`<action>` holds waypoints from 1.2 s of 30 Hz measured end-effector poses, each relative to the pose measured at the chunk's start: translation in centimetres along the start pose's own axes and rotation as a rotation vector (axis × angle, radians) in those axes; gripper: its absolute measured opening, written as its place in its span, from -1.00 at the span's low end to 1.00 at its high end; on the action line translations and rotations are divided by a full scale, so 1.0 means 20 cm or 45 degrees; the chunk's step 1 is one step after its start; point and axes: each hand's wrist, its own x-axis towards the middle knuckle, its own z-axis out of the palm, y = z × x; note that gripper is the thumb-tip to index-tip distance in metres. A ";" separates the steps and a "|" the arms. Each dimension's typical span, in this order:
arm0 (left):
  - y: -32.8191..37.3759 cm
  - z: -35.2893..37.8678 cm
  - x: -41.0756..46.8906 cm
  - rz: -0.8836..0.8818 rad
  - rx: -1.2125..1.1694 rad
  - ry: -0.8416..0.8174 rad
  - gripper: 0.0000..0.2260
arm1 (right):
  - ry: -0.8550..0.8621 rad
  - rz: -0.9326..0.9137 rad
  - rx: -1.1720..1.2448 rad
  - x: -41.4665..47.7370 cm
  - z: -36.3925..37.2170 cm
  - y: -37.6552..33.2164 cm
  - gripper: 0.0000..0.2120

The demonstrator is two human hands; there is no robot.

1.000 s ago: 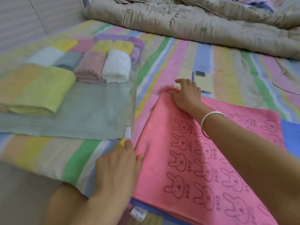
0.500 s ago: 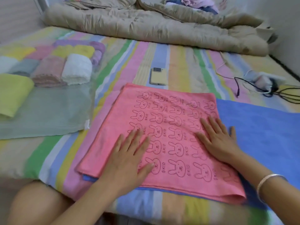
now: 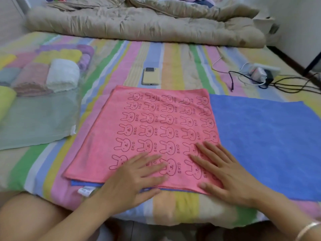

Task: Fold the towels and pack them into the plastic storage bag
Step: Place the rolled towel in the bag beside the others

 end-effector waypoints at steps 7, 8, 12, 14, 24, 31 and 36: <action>0.05 -0.03 0.07 -0.107 -0.119 0.078 -0.80 | 0.085 0.167 0.412 0.10 -0.07 0.10 -0.42; 0.08 -0.04 0.12 -0.177 -0.120 0.086 -0.76 | 0.100 0.199 0.388 0.17 -0.07 0.13 -0.35; 0.18 0.06 0.43 -0.344 -0.105 0.104 -0.76 | 0.053 0.350 0.226 0.52 -0.05 0.29 -0.22; 0.22 0.15 0.53 -0.395 -0.066 -0.124 -0.46 | 0.021 0.448 0.165 0.69 -0.03 0.40 -0.38; 0.26 0.18 0.61 -0.390 -0.193 -0.459 -0.47 | 0.308 0.854 0.170 0.98 -0.08 0.81 -0.43; 0.47 0.16 0.96 -0.929 -0.023 -0.552 -0.55 | 0.518 1.074 0.507 0.94 -0.13 0.76 -0.53; 0.51 0.19 1.03 -0.868 0.096 -0.817 -0.48 | 0.371 1.140 0.752 0.95 -0.17 0.75 -0.51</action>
